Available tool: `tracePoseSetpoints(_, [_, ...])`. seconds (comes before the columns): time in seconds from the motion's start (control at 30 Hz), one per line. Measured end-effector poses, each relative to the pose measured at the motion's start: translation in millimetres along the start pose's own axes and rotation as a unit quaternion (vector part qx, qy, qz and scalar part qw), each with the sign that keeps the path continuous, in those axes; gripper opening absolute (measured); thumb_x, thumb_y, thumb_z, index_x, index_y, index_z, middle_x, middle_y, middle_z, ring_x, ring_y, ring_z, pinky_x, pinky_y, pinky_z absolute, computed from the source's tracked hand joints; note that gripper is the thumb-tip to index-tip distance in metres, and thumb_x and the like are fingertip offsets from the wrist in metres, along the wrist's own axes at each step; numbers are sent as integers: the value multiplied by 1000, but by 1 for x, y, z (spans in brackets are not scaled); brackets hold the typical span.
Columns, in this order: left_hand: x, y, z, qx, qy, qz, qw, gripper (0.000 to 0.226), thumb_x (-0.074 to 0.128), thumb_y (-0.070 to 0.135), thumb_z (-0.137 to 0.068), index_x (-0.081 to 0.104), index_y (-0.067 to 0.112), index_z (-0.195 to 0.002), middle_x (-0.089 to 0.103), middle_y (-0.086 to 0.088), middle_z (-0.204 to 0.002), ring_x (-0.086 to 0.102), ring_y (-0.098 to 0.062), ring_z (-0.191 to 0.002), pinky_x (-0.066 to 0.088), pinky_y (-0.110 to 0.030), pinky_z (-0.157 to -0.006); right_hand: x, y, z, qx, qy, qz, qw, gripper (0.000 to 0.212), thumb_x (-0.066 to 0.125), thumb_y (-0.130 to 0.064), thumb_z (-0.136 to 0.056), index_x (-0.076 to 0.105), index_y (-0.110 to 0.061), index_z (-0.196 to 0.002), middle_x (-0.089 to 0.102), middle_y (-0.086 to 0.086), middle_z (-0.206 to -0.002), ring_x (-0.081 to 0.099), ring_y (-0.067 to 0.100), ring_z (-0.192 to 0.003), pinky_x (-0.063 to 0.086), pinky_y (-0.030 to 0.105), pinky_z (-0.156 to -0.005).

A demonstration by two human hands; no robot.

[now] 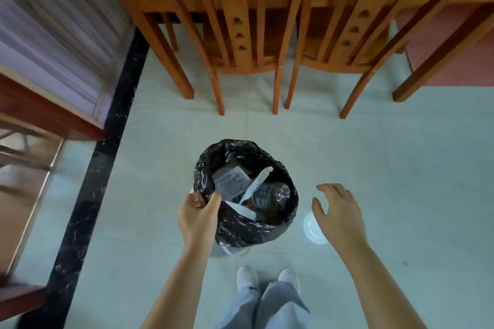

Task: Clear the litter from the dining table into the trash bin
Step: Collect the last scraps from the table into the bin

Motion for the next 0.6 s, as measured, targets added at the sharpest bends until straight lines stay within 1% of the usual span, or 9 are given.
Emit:
tracePoseSetpoints(0.07, [20, -27, -7, -9, -15, -37, 999, 36, 66, 25, -73, 33, 18, -60, 32, 6, -56, 28, -13, -51, 22, -22, -42, 27, 18, -2, 12, -18, 2, 1000, 29, 56, -12, -83, 57, -4, -110, 60, 13, -114, 51, 33, -105, 42, 42, -90])
tracePoseSetpoints(0.17, [57, -73, -19, -38, -40, -71, 996, 35, 67, 29, -75, 37, 17, -60, 36, 6, -55, 32, -14, -50, 24, -31, -47, 70, 45, -11, 24, -43, 8, 999, 28, 58, -10, -81, 58, -4, -108, 61, 14, -112, 52, 34, -103, 42, 42, -89])
tracePoseSetpoints(0.33, [119, -159, -42, -53, -77, -164, 982, 37, 63, 26, -77, 33, 17, -57, 34, 4, -50, 31, -17, -47, 20, -32, -46, 143, 89, -29, 38, -67, 26, 997, 24, 63, -8, -76, 61, -2, -100, 64, 18, -102, 56, 38, -93, 46, 43, -81])
tracePoseSetpoints(0.47, [161, -219, -62, -78, -71, -216, 971, 36, 60, 25, -79, 32, 20, -56, 34, 4, -50, 33, -18, -47, 20, -31, -45, 199, 121, -46, 39, -88, 41, 995, 25, 61, -11, -78, 60, -5, -102, 63, 14, -105, 55, 35, -95, 44, 40, -81])
tracePoseSetpoints(0.53, [181, -245, -71, -88, -74, -235, 965, 32, 59, 25, -80, 37, 16, -58, 37, -1, -51, 42, -27, -51, 21, -30, -46, 225, 136, -57, 41, -95, 45, 994, 25, 59, -12, -80, 59, -6, -104, 61, 13, -107, 54, 34, -97, 43, 39, -82])
tracePoseSetpoints(0.57, [191, -257, -75, -92, -78, -238, 964, 29, 59, 25, -80, 41, 14, -61, 41, -7, -54, 51, -33, -60, 22, -30, -48, 238, 143, -62, 42, -98, 48, 993, 26, 59, -13, -80, 58, -6, -105, 61, 13, -107, 54, 33, -98, 43, 39, -82])
tracePoseSetpoints(0.6, [200, -269, -79, -94, -80, -238, 963, 26, 59, 24, -80, 44, 13, -62, 47, -13, -58, 56, -36, -68, 22, -30, -49, 250, 150, -67, 43, -101, 51, 993, 26, 58, -14, -81, 58, -6, -106, 61, 13, -108, 53, 33, -99, 43, 39, -83])
Point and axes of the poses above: each hand's wrist, its own z-axis away from the middle knuckle, its own x-axis out of the palm, y = z × x, the point moved 3 cm from there along -z, towards the middle knuckle
